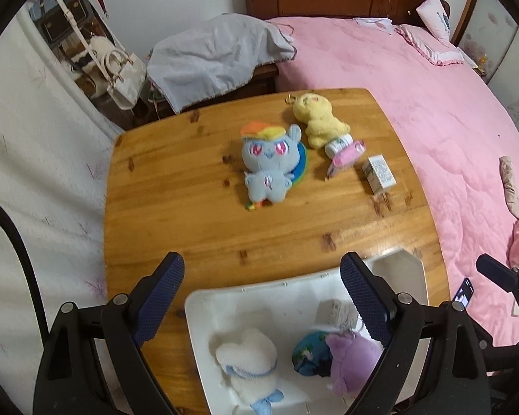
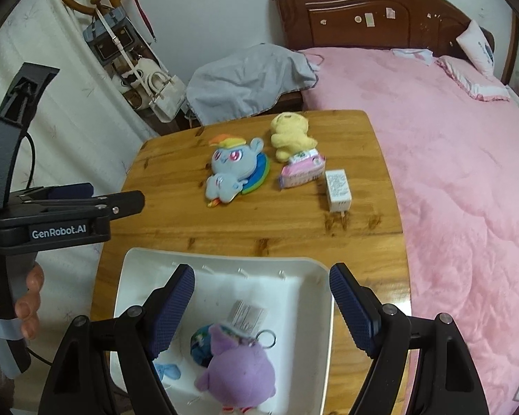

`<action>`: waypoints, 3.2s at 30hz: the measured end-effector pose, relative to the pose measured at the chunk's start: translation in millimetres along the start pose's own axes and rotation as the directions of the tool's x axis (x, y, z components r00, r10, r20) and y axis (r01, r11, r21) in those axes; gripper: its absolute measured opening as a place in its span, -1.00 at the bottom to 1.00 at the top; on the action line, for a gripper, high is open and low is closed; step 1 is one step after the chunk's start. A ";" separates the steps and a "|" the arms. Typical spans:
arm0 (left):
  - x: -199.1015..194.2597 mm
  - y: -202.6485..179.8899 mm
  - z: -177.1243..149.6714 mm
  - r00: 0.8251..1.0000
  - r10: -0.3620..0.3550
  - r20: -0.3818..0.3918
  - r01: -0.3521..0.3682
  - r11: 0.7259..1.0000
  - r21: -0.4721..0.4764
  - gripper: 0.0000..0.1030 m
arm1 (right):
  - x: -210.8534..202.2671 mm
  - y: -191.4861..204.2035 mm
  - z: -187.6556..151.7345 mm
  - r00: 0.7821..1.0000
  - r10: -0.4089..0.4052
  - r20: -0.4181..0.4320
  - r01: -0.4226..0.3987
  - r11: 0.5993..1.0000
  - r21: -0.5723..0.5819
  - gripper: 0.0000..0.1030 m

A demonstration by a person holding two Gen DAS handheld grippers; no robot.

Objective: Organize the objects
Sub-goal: 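Grasp the grey rainbow pony with the left tool while the right tool grasps the tall white box, then carry the grey pony and tall white box over the white tray with both tools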

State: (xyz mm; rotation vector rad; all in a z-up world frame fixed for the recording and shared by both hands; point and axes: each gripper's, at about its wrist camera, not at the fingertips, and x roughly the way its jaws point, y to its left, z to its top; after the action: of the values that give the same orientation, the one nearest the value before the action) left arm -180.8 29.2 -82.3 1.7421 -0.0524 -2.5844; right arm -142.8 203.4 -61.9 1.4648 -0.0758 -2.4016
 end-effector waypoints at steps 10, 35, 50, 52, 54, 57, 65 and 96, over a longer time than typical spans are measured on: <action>13.5 -3.0 37.4 0.999 0.044 0.014 -0.044 0.998 0.038 0.81 | 17.3 -18.0 34.7 1.000 -0.012 -0.001 0.012 1.000 0.005 0.57; 157.1 2.4 108.6 0.982 0.036 -0.188 -0.031 0.999 0.029 0.81 | 160.9 -97.0 90.4 0.983 -0.098 -0.157 0.112 0.990 0.086 0.57; 222.4 -12.0 114.3 0.970 0.052 -0.239 -0.052 0.999 0.007 0.91 | 220.9 -114.7 87.7 0.966 -0.092 -0.241 0.112 0.991 0.073 0.57; 227.2 -13.3 114.1 0.969 0.035 -0.246 -0.038 0.999 -0.007 0.91 | 224.7 -116.3 88.4 0.966 -0.095 -0.242 0.116 0.991 0.073 0.57; 231.4 -15.0 114.0 0.970 0.023 -0.244 -0.030 0.999 -0.025 0.91 | 229.0 -118.8 89.7 0.965 -0.100 -0.242 0.121 0.990 0.076 0.57; 237.8 -17.7 113.9 0.969 0.011 -0.247 -0.022 0.999 -0.041 0.91 | 233.7 -121.1 91.9 0.967 -0.098 -0.236 0.122 0.989 0.087 0.53; 250.1 -10.9 112.1 0.973 0.025 -0.230 -0.054 0.991 -0.120 0.85 | 241.9 -114.6 91.7 0.965 -0.124 -0.230 0.140 0.989 0.051 -0.03; 89.5 4.9 77.2 1.000 0.015 -0.011 -0.015 1.000 -0.025 0.71 | 95.5 -61.8 67.2 0.999 -0.026 -0.022 0.029 0.989 0.145 -0.33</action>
State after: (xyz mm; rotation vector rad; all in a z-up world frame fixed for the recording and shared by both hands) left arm -286.0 21.9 -136.0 1.7409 -0.0320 -2.5532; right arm -256.8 224.8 -125.1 1.5616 -0.2320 -2.4480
